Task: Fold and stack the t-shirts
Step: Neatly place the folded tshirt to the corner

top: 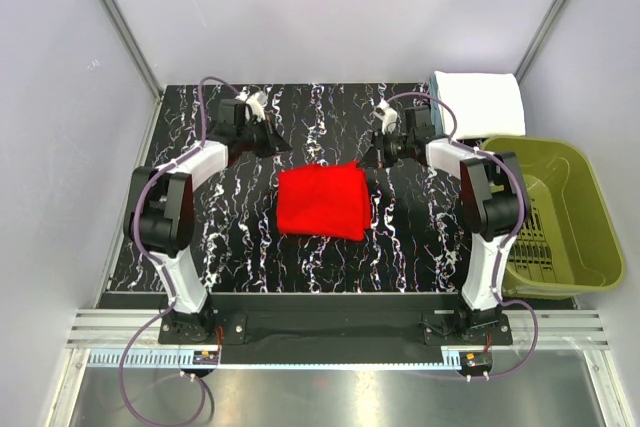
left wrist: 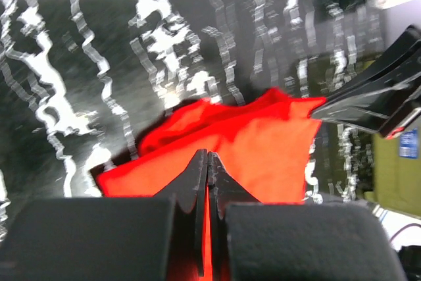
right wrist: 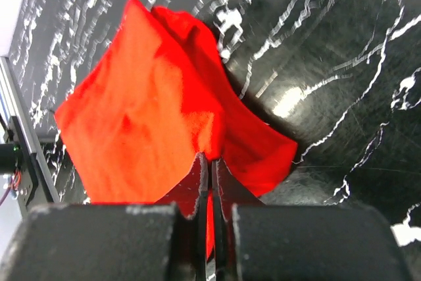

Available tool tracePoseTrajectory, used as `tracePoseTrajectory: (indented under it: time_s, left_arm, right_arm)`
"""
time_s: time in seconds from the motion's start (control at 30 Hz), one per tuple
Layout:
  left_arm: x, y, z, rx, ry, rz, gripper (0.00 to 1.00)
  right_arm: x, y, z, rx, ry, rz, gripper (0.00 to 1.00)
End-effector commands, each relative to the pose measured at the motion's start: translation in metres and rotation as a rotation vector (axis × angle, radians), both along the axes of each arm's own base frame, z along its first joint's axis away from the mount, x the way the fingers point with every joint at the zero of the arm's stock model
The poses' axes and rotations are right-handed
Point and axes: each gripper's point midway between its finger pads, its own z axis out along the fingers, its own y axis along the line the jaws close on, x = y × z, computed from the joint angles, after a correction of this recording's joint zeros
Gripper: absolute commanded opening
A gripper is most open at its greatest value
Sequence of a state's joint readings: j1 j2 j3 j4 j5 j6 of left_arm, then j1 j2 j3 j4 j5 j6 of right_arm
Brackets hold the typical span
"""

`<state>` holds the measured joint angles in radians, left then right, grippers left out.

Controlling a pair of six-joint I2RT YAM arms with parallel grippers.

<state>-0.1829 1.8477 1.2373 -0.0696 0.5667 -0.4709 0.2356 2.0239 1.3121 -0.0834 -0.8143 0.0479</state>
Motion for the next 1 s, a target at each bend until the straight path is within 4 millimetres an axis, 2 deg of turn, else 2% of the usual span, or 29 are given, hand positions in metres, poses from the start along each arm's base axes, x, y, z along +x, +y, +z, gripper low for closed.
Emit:
tracePoseTrajectory:
  time_s: [0.0,0.03,0.07,0.1,0.13,0.17,0.23,0.3,0.37,0.43,0.5,0.63,0.8,0.9,0.97]
  left_arm:
    - [0.017,-0.013,0.054,-0.072,-0.175,0.009,0.0]
    - [0.018,-0.017,0.058,-0.086,-0.187,0.007,0.0]
    - [0.022,-0.022,0.053,-0.085,-0.19,0.004,0.0]
    - [0.028,-0.025,0.054,-0.084,-0.195,-0.001,0.0]
    - [0.031,-0.027,0.048,-0.078,-0.172,-0.012,0.0]
    - [0.025,-0.027,0.022,-0.059,-0.076,-0.035,0.0]
    - [0.024,-0.023,0.011,-0.009,-0.065,-0.047,0.04]
    - [0.023,-0.008,-0.005,0.065,-0.037,0.004,0.21]
    - [0.018,0.004,-0.018,0.131,-0.031,0.009,0.24]
    - [0.012,0.015,-0.03,0.185,-0.001,0.011,0.33]
    - [0.007,0.032,-0.04,0.213,0.028,0.039,0.37]
    - [0.004,0.05,-0.047,0.193,0.052,0.069,0.43]
    - [-0.019,0.042,-0.083,0.151,0.15,0.019,0.48]
    - [-0.026,0.037,-0.09,0.117,0.161,0.001,0.49]
    - [-0.027,0.034,-0.084,0.098,0.143,-0.013,0.51]
  right_arm:
    - [0.012,0.003,0.048,0.066,-0.182,-0.06,0.0]
    - [0.014,0.001,0.049,0.081,-0.164,-0.111,0.0]
    - [0.018,0.002,0.055,0.109,-0.204,-0.128,0.0]
    - [0.01,0.001,0.044,0.114,-0.178,-0.142,0.0]
    - [0.009,0.001,0.042,0.137,-0.151,-0.165,0.0]
    - [0.009,0.004,0.042,0.154,-0.154,-0.163,0.02]
    - [0.011,0.006,0.027,0.147,-0.103,-0.151,0.03]
    - [0.009,0.006,0.011,0.123,-0.043,-0.145,0.04]
    - [0.013,0.007,0.002,0.113,-0.018,-0.136,0.04]
    - [0.016,0.008,-0.002,0.115,-0.006,-0.131,0.03]
    - [0.018,0.009,-0.004,0.118,0.001,-0.128,0.02]
    - [0.02,0.011,-0.009,0.115,0.024,-0.112,0.01]
    - [0.021,0.013,-0.01,0.122,0.039,-0.094,0.01]
    - [0.021,0.013,-0.015,0.122,0.054,-0.084,0.01]
    - [0.021,0.014,-0.016,0.132,0.069,-0.076,0.01]
